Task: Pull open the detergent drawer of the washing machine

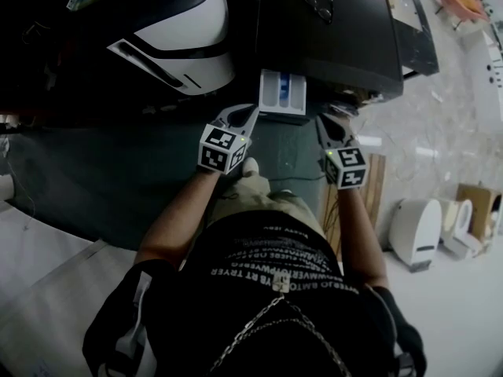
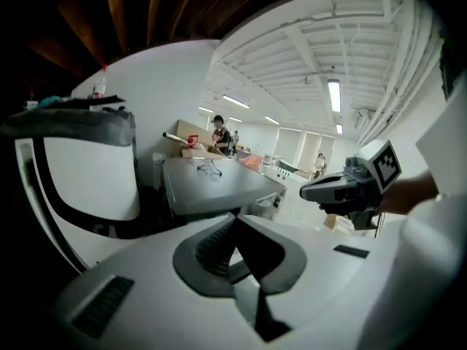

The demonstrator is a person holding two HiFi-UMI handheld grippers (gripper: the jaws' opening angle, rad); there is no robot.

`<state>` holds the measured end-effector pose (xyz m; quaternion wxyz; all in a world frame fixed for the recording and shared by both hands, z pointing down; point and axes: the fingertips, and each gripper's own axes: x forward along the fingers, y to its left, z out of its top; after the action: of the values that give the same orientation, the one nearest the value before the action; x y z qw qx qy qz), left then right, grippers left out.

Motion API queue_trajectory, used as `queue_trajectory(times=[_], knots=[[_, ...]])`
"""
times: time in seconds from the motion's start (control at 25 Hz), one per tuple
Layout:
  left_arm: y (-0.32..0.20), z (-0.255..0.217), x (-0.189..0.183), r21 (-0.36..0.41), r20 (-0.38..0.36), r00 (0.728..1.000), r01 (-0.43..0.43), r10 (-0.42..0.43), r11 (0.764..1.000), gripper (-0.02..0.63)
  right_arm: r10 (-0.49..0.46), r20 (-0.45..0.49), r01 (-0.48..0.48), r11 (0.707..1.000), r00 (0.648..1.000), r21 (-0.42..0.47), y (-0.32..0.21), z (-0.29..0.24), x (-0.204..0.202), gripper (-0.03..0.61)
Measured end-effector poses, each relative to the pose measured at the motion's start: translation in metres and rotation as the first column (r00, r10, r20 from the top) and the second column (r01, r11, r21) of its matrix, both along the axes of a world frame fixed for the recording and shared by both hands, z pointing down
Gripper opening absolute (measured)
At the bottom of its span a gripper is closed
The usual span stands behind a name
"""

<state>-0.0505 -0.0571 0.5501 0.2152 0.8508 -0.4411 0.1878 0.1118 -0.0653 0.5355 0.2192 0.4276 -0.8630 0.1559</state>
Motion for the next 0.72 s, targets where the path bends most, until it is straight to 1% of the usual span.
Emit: queue_trajectory(times=[0.12,0.24,0.32,0.44,0.56,0.72], knots=[[0.0,-0.048,-0.002,0.108,-0.023,0.999,0.033,-0.03,0.994,0.003,-0.001,0.004,0.0,0.997,1.0,0.082,0.006,-0.037,0.006,0.002],[0.006,-0.096,-0.002,0.204,-0.058,0.997,0.053,-0.042,0.977,0.003,-0.004,0.026,0.0,0.986,1.0,0.169,0.012,-0.081,0.012,0.002],[0.01,-0.125,-0.002,0.255,-0.072,0.996,0.064,-0.047,0.965,0.003,-0.015,0.033,0.008,0.979,0.999,0.205,0.017,-0.108,0.016,0.002],[0.02,-0.159,-0.003,0.314,-0.075,0.996,0.073,-0.052,0.946,0.003,-0.028,0.051,0.015,0.968,0.998,0.252,0.024,-0.143,0.021,0.002],[0.028,-0.181,-0.006,0.366,-0.048,0.997,0.079,-0.066,0.927,0.003,-0.049,0.065,0.028,0.955,0.997,0.295,0.029,-0.168,0.025,0.002],[0.038,-0.197,-0.007,0.377,-0.055,0.994,0.108,-0.094,0.92,0.003,-0.073,0.066,0.048,0.946,0.995,0.321,0.039,-0.187,0.032,0.002]])
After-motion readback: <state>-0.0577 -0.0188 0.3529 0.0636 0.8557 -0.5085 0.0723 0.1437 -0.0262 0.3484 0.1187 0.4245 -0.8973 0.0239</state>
